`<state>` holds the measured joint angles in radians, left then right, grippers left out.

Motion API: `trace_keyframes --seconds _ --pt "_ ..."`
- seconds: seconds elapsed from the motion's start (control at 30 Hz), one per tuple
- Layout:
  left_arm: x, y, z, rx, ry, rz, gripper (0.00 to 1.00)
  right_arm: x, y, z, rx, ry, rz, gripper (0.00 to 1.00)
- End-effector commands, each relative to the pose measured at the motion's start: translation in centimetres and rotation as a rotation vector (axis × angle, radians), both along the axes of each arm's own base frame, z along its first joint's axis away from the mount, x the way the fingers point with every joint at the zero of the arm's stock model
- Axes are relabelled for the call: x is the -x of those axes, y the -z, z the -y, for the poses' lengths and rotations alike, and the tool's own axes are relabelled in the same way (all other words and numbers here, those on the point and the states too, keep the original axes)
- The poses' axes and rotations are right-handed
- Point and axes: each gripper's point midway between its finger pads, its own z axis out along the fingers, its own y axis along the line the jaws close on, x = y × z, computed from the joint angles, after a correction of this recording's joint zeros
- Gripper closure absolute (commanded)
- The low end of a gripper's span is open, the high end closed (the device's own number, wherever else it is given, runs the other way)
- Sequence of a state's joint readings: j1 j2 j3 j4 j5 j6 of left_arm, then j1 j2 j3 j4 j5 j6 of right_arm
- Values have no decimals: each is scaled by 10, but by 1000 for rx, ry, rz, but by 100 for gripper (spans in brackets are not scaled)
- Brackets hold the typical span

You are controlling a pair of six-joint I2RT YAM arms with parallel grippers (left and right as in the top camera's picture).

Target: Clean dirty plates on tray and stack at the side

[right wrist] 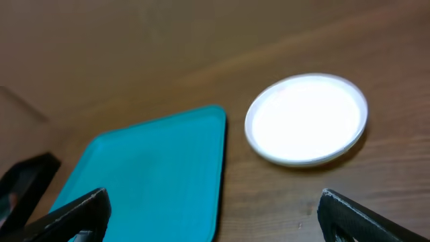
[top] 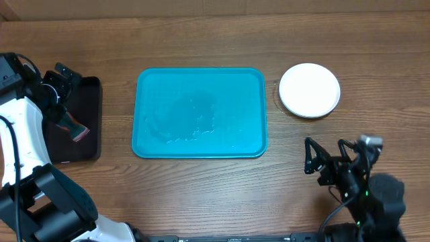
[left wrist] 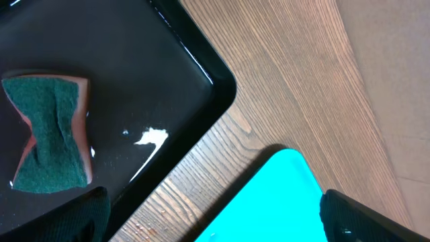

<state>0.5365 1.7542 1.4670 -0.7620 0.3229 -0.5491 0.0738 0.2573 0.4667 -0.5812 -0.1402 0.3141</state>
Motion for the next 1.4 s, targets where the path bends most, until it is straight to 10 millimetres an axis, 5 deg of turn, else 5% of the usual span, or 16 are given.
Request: trace_keyframes --seconds 0.0,1.0,1.37 --pt "-3 -5 0 -2 8 16 0 -1 5 10 3 44 84 0" --pt "-3 -5 0 -2 8 16 0 -22 0 30 2 138 478 0" --pt "-3 -5 0 -2 9 16 0 -25 43 32 208 115 331 0"
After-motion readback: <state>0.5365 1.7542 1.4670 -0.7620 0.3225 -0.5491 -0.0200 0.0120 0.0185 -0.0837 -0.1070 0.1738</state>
